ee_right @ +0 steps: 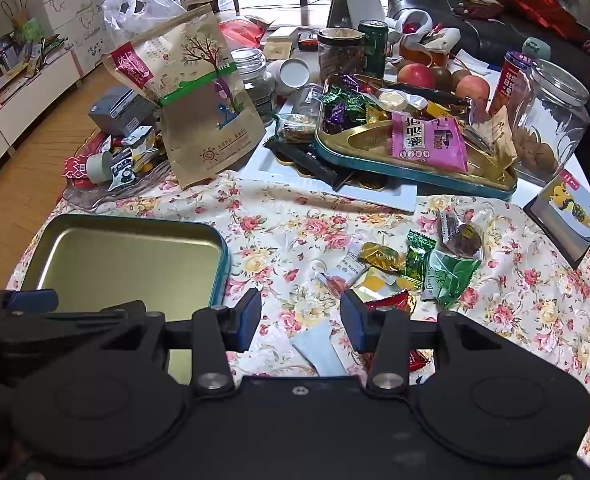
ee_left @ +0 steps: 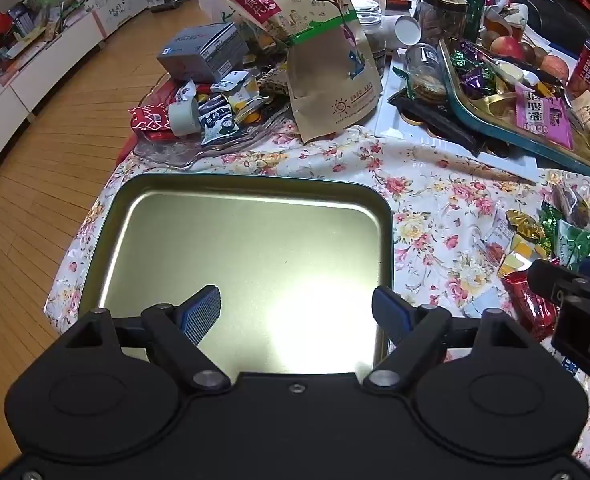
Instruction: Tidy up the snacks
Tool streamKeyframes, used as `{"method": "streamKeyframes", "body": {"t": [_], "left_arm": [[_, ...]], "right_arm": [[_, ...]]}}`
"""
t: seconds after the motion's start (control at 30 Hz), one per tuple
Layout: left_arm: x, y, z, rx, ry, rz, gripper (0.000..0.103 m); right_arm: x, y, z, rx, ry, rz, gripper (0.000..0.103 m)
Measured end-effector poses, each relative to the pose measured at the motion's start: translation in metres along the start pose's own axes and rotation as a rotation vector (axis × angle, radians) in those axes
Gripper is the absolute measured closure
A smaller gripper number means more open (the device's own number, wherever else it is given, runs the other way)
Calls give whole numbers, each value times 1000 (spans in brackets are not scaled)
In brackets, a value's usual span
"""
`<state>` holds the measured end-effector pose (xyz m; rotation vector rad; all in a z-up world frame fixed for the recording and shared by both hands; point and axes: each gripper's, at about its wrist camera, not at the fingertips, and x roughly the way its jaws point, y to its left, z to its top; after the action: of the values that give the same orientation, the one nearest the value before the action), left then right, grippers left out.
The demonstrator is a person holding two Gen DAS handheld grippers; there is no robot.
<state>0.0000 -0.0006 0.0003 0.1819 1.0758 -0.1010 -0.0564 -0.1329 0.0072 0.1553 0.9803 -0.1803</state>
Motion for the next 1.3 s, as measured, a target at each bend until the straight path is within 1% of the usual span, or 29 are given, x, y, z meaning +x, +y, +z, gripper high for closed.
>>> {"method": "streamKeyframes", "body": {"t": [0.07, 0.23, 0.33, 0.4, 0.53, 0.63, 0.77, 0.9, 1.3], "left_arm": [[-2, 3, -2, -6, -19, -35, 20], [-5, -4, -4, 17, -18, -18, 20], [-1, -2, -7, 14, -8, -21, 20], [1, 0, -1, 7, 7, -18, 20], [2, 1, -1, 6, 12, -9, 20], [1, 1, -1, 7, 15, -14, 20], [0, 0, -1, 9, 13, -15, 20], [0, 1, -1, 3, 12, -13, 20], [2, 1, -2, 8, 23, -2, 20]], "right_arm": [[0, 0, 0, 0, 3, 4, 57], [1, 0, 0, 0, 1, 2, 57], [1, -2, 0, 10, 2, 1, 57], [1, -2, -1, 16, 6, 2, 57], [3, -2, -1, 16, 20, 8, 57], [6, 0, 0, 10, 39, 13, 57], [11, -3, 0, 36, 79, 28, 57], [19, -3, -1, 54, 117, 21, 57], [26, -2, -2, 53, 165, 0, 57]]}}
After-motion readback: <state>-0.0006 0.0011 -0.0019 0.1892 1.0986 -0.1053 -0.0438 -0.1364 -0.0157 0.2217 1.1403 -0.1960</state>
